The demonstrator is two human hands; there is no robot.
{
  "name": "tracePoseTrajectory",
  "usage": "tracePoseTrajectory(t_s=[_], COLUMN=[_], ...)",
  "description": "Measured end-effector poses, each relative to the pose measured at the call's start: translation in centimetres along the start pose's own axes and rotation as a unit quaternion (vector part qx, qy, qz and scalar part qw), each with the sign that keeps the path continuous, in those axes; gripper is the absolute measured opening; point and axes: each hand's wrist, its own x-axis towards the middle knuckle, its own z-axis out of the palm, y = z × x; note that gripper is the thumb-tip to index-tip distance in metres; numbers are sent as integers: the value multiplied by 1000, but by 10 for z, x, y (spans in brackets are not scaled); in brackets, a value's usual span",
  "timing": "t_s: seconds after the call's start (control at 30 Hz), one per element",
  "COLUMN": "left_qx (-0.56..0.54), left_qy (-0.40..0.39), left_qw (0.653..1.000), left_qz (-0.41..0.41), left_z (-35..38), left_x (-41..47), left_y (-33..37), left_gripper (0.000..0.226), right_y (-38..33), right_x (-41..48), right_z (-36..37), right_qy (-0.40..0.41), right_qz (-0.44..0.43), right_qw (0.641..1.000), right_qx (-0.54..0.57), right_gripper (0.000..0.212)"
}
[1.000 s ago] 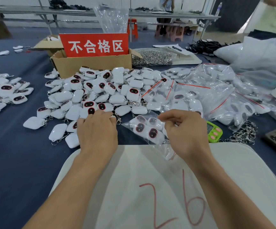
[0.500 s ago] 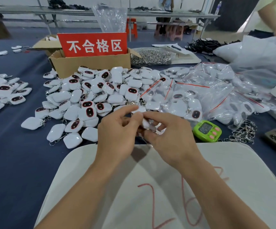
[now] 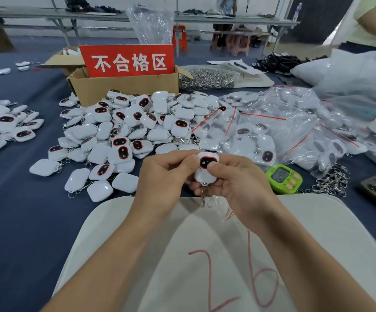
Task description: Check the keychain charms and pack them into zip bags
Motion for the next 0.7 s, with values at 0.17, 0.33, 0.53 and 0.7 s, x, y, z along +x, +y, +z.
tracePoseTrajectory(t_s=[0.17,0.33,0.53,0.7], left_qx=[-7,-14,-32,-45], left_qy=[-33,-29,16,-6], left_qw=[999,999,998,997], left_qz=[-16,-30,-56,-61], left_z=[0,-1,1,0], left_x=[0,0,0,0], left_y=[0,0,-1,2], left_gripper=[25,22,15,18], right_y=[-1,0,1,2], right_x=[0,-1,-2,0], right_z=[4,5,7,5], right_qy=[28,3,-44,-43], right_qz=[2,4,12,4], right_qw=[1000,1000,998,998], right_qx=[7,-10,-37,-49], right_gripper=[27,26,24,31])
